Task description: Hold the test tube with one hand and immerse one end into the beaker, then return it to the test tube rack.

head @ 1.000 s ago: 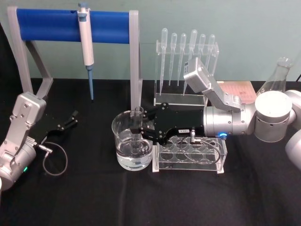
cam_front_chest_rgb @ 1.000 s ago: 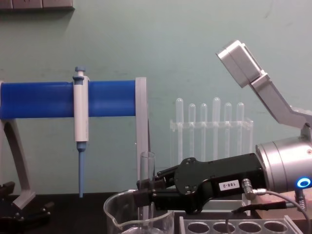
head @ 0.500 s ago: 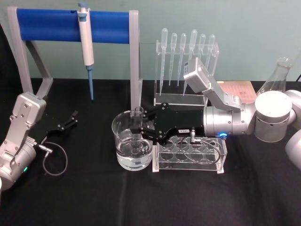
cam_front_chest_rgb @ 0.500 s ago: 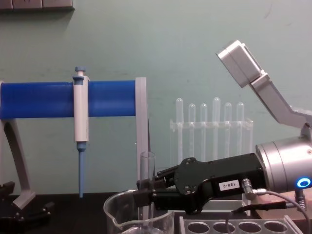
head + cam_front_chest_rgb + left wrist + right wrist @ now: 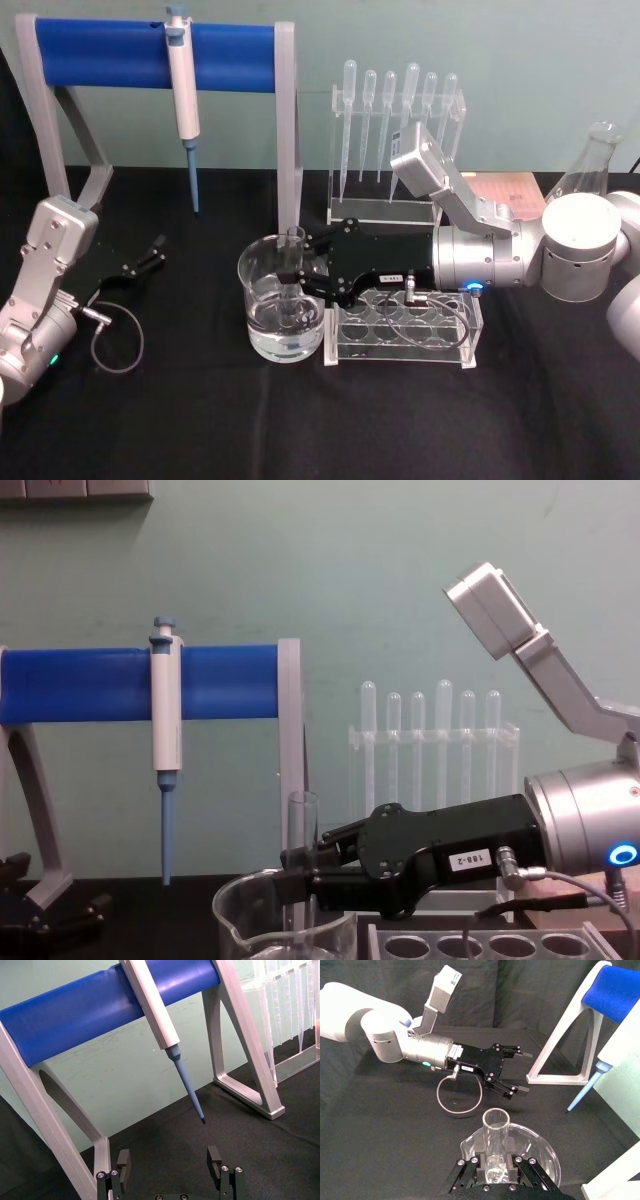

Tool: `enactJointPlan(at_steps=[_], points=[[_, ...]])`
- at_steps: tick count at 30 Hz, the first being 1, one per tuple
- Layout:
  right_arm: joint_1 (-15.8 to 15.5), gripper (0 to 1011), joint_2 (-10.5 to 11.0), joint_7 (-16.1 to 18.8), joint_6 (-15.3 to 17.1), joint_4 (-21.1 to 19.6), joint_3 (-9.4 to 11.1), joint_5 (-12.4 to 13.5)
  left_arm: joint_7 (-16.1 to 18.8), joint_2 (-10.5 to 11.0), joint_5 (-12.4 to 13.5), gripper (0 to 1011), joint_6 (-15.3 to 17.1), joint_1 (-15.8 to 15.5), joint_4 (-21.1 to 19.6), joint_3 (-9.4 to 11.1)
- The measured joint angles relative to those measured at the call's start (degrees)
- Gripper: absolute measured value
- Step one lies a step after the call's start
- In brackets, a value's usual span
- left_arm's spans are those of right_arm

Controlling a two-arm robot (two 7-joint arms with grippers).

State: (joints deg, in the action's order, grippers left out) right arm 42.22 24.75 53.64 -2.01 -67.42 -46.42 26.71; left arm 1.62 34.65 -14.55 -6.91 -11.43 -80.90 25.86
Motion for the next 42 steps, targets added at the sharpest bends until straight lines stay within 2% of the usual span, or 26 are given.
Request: enactJointPlan(at_steps=[28, 34, 42], points=[[-0.05, 233, 0.00, 0.38, -0.21, -0.05, 0.13, 0.01, 0.00, 0.00, 0.00, 1000, 0.00, 0.00, 0.00, 0.00], [0.18, 233, 0.41, 2.19, -0.75, -1.27, 0.76, 0.70, 0.00, 0.00, 0.00, 1000, 0.00, 0.01, 0.00, 0.00], [1.92, 233, 1.84, 2.65, 0.75, -4.49, 1.26, 0.86, 0.00, 0.00, 0.00, 1000, 0.00, 0.00, 0.00, 0.00]])
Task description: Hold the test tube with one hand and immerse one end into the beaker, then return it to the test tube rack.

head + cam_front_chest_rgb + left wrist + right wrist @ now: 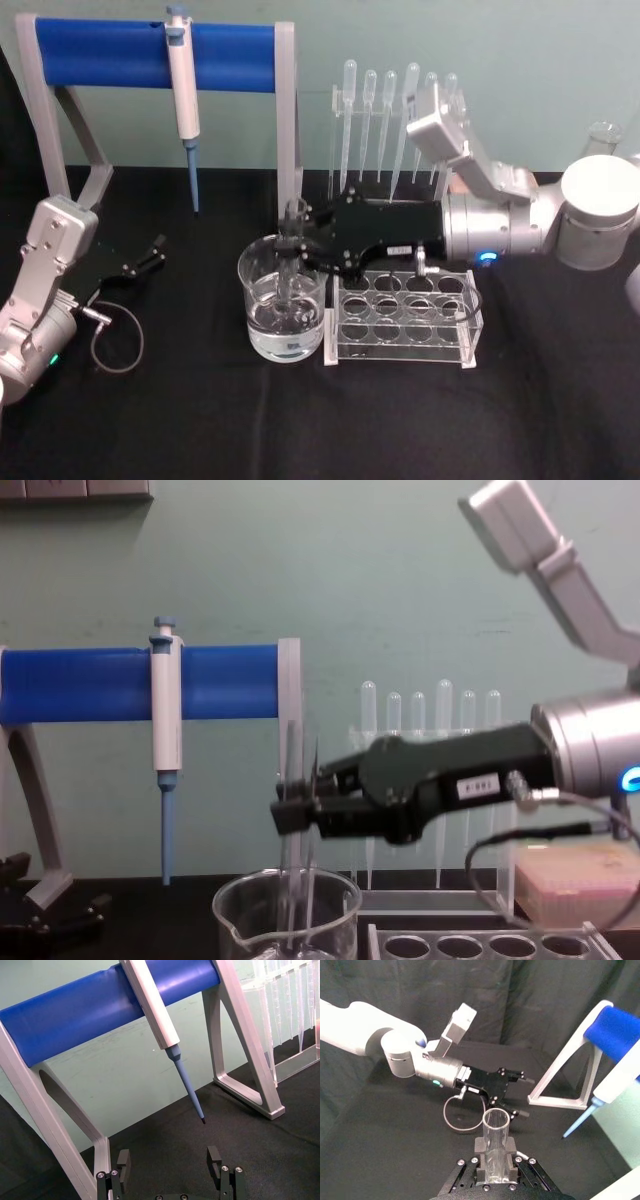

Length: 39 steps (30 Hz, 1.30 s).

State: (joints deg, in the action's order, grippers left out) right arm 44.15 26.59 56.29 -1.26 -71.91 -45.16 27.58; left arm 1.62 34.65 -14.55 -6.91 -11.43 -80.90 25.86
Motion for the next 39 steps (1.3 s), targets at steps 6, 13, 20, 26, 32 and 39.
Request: enactJointPlan(at_steps=[6, 13, 20, 26, 32, 39], points=[[1.80, 233, 0.93, -0.19, 2.32, -2.04, 0.66, 0.77, 0.00, 0.00, 0.01, 1000, 0.00, 0.00, 0.00, 0.00], [4.08, 233, 1.71, -0.35, 6.27, -4.13, 1.27, 3.01, 0.00, 0.00, 0.00, 1000, 0.00, 0.00, 0.00, 0.00], [5.29, 233, 3.85, -2.38, 9.72, -8.34, 1.71, 4.02, 0.00, 0.00, 0.00, 1000, 0.00, 0.00, 0.00, 0.00], [4.21, 233, 7.01, -4.71, 11.76, -13.11, 2.99, 6.04, 0.00, 0.00, 0.00, 1000, 0.00, 0.00, 0.00, 0.01], [1.02, 233, 11.48, -7.20, 12.75, -18.88, 4.61, 8.05, 0.00, 0.00, 0.00, 1000, 0.00, 0.00, 0.00, 0.00], [-2.48, 233, 15.78, -9.43, 12.71, -23.80, 6.57, 9.57, 0.00, 0.00, 0.00, 1000, 0.00, 0.00, 0.00, 0.00]])
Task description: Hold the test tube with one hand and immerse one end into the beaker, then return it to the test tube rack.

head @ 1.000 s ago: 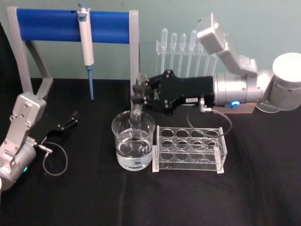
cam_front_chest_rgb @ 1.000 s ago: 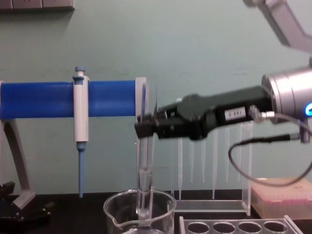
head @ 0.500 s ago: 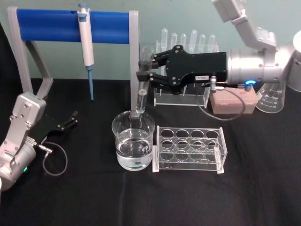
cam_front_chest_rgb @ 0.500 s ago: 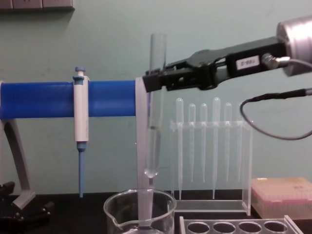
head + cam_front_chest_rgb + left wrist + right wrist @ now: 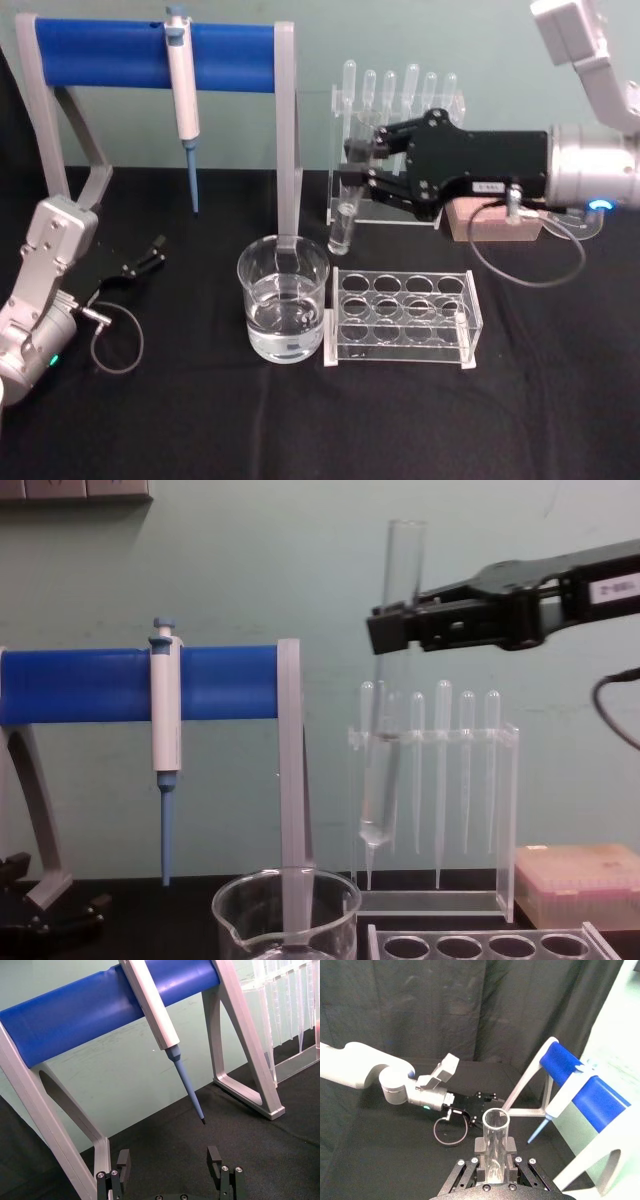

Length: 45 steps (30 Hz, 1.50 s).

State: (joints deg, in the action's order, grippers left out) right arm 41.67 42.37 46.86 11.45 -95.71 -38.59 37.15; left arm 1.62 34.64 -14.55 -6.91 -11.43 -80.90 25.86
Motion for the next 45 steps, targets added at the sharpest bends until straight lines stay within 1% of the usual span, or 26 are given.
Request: enactJointPlan(at_steps=[2, 3, 5, 7, 8, 11, 18, 19, 23, 28, 35, 39, 45], points=[[-0.67, 233, 0.85, -0.44, -0.05, -0.82, 0.38, 0.22, 0.00, 0.00, 0.00, 1000, 0.00, 0.00, 0.00, 0.00], [-1.45, 233, 1.71, -0.86, -0.08, -1.69, 0.73, 0.31, 0.00, 0.00, 0.00, 1000, 0.00, 0.00, 0.00, 0.00], [-2.54, 233, 2.73, -1.58, -0.18, -2.62, 1.22, 0.40, 0.00, 0.00, 0.00, 1000, 0.00, 0.00, 0.00, 0.00], [-3.36, 233, 3.27, -2.03, -0.28, -3.09, 1.52, 0.48, 0.00, 0.00, 0.00, 1000, 0.00, 0.00, 0.00, 0.00], [-4.27, 233, 3.79, -2.72, -0.46, -3.62, 1.92, 0.57, 0.00, 0.00, 0.00, 1000, 0.00, 0.00, 0.00, 0.00], [-5.72, 233, 4.41, -3.89, -0.67, -4.37, 2.42, 0.54, 0.00, 0.00, 0.00, 1000, 0.00, 0.00, 0.00, 0.00], [-10.36, 233, 5.81, -7.95, -1.87, -6.71, 4.50, -0.38, 0.00, 0.00, 0.00, 1000, 0.00, 0.00, 0.00, 0.00], [-10.36, 233, 5.81, -7.95, -1.87, -6.71, 4.50, -0.38, 0.00, 0.00, 0.00, 1000, 0.00, 0.00, 0.00, 0.00], [-12.60, 233, 6.14, -9.38, -2.48, -7.35, 5.38, -0.89, 0.00, 0.00, 0.00, 1000, 0.00, 0.00, 0.00, 0.00], [-14.49, 233, 5.78, -9.96, -2.88, -7.41, 5.97, -1.13, 0.00, 0.00, 0.00, 1000, 0.00, 0.00, 0.00, 0.00], [-15.78, 233, 5.21, -10.24, -3.04, -7.12, 6.35, -1.97, 0.00, 0.00, 0.00, 1000, 0.00, 0.00, 0.00, 0.00], [-16.13, 233, 5.14, -10.20, -3.21, -6.98, 6.46, -3.43, 0.00, 0.00, 0.00, 1000, 0.00, 0.00, 0.00, 0.00], [-17.30, 233, 5.01, -10.15, -3.46, -6.48, 7.37, -3.73, 0.00, 0.00, 0.00, 1000, 0.00, 0.00, 0.00, 0.00]])
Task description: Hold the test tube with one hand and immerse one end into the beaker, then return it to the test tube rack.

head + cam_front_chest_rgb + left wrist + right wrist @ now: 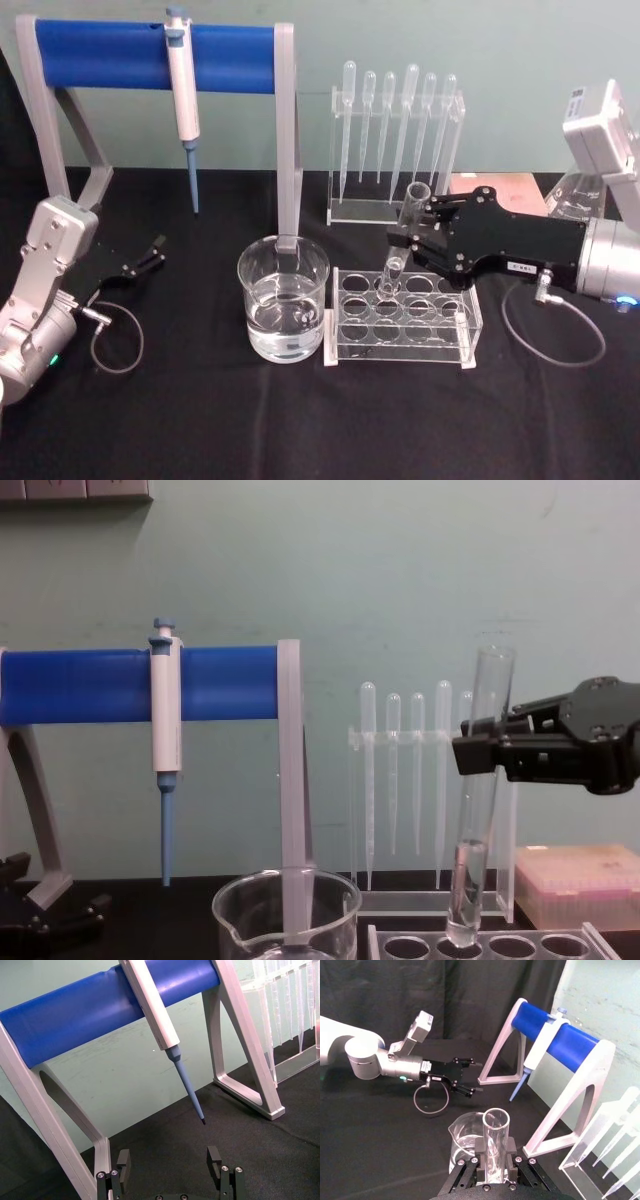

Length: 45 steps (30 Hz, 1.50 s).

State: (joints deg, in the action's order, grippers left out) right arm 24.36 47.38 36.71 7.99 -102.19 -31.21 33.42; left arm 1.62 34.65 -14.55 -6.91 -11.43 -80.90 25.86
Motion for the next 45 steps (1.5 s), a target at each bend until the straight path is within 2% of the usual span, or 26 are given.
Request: enactJointPlan(at_steps=[12, 27, 45], points=[[-1.51, 233, -0.91, 0.92, 0.11, 0.75, 1.21, -0.43, 0.00, 0.00, 0.00, 1000, 0.00, 0.00, 0.00, 0.00], [-4.24, 233, -1.26, 0.41, -0.13, 1.43, 3.01, 0.41, 0.00, 0.00, 0.00, 1000, 0.00, 0.00, 0.00, 0.00], [-4.60, 233, -2.53, 0.74, -0.77, 3.62, 3.12, -0.64, 0.00, 0.00, 0.00, 1000, 0.00, 0.00, 0.00, 0.00]])
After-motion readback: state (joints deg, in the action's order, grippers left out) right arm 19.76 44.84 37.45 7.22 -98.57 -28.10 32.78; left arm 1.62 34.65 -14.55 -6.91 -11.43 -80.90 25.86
